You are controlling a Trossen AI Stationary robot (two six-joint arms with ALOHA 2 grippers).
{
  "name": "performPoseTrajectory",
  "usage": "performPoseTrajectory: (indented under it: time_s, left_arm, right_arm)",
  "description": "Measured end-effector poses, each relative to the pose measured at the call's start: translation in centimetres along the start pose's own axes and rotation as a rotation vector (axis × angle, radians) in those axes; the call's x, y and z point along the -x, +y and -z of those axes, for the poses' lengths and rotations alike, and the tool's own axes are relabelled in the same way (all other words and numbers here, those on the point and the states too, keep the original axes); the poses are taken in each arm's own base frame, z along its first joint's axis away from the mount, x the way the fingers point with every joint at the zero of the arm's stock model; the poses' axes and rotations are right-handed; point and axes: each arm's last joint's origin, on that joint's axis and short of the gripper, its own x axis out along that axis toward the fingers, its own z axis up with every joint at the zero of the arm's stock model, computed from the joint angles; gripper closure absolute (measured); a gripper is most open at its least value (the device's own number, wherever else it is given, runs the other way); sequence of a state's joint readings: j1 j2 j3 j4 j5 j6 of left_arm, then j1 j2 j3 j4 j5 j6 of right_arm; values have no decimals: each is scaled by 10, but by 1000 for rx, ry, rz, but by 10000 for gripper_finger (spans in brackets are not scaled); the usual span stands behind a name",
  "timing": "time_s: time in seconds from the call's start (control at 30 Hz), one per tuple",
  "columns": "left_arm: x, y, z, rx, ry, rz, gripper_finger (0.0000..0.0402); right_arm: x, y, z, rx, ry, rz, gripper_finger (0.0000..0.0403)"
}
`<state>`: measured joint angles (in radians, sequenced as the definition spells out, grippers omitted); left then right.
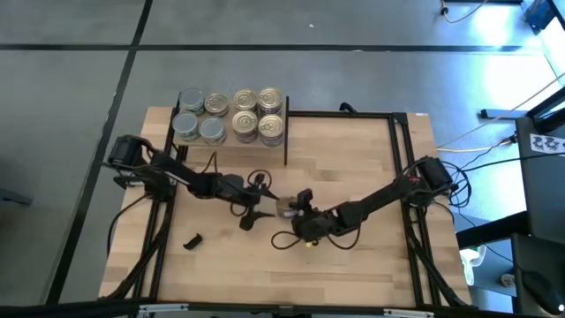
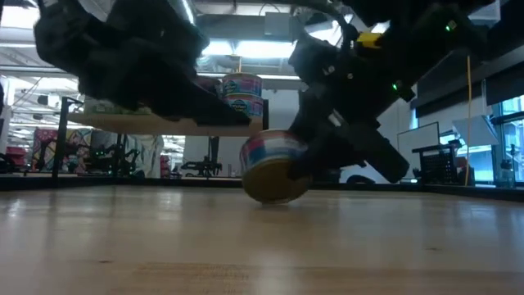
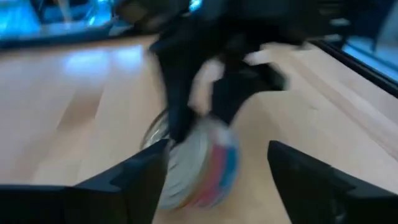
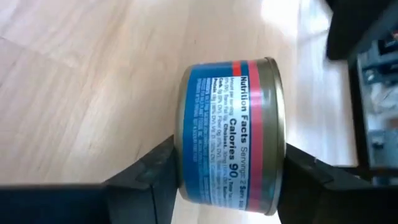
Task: Stack canned seafood by type on shelf
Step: Stack the blue tuna can on top of the blue tuna can on the shelf
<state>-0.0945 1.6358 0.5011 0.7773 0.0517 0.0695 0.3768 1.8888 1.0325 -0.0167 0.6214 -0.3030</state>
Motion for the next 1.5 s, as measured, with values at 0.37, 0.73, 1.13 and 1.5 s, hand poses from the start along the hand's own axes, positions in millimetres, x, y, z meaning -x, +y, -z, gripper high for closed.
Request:
performPoseTrajectory:
  time_s: [0.37,0.73,1.13,1.5]
  left_arm:
    - [4,-22,-1,-270,72,-92,105]
    - [4,-25,-2,-262,69,-91,120]
    - [4,-29,-2,-267,64,-96,215]
    - [49,-45,-28,-187,134,-271,222]
  right_arm:
    - [3,-9,-16,-174,-148,19,205]
    - [2,-21,-24,-298,-236,52,206]
    - [2,-22,-26,-323,-268,-5,186]
    - [52,-30,-24,-358,-180,-68,24]
